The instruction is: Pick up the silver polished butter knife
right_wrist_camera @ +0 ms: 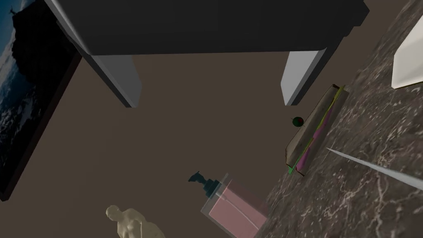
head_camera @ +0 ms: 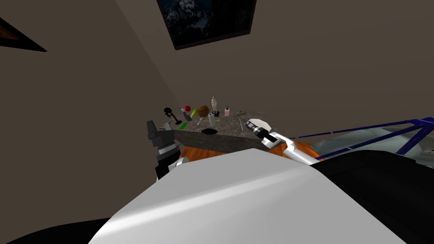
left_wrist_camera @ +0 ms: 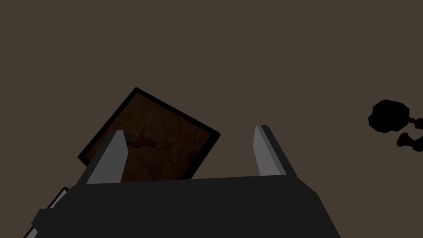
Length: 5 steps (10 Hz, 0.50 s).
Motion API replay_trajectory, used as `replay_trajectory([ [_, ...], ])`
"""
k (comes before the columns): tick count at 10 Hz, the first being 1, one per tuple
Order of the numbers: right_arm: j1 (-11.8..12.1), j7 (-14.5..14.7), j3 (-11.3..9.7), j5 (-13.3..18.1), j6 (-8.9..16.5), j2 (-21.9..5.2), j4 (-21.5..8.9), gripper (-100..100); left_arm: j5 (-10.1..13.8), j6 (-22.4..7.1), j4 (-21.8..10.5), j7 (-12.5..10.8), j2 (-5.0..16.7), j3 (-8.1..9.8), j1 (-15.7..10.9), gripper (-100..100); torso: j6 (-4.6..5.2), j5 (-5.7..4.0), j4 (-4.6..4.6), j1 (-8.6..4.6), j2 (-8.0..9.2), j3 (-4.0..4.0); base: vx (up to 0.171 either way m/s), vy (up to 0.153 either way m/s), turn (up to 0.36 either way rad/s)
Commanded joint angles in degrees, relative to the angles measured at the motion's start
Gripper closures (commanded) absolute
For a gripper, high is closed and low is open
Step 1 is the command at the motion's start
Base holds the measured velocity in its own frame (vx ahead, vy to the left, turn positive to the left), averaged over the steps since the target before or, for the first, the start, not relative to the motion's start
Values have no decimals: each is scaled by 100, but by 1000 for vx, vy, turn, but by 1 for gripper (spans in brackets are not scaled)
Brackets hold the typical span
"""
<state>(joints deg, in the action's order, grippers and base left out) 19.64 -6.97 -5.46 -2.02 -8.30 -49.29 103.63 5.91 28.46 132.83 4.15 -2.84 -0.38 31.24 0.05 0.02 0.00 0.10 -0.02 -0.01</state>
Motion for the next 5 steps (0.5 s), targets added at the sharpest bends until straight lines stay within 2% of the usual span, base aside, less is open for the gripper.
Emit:
replay_trajectory([
  [1,-6,-19,-124,-43,208,-286,-172,-100,0,0,0,0,0,0,0,0,0,0,0,0,0,0,3,32,131],
  [2,-17,-25,-244,-73,345,-420,-360,-100,0,0,0,0,0,0,-1,0,-4,-1,0,1,-1,-1,6,50,208],
  [3,-17,-25,-244,-73,345,-515,-360,-100,0,0,0,0,0,-1,-1,0,-4,1,-1,6,-3,-2,5,35,69],
  [5,-41,-32,-484,-135,613,-889,-721,-100,0,0,0,0,0,0,0,0,-3,0,-1,3,-2,-1,8,41,177],
])
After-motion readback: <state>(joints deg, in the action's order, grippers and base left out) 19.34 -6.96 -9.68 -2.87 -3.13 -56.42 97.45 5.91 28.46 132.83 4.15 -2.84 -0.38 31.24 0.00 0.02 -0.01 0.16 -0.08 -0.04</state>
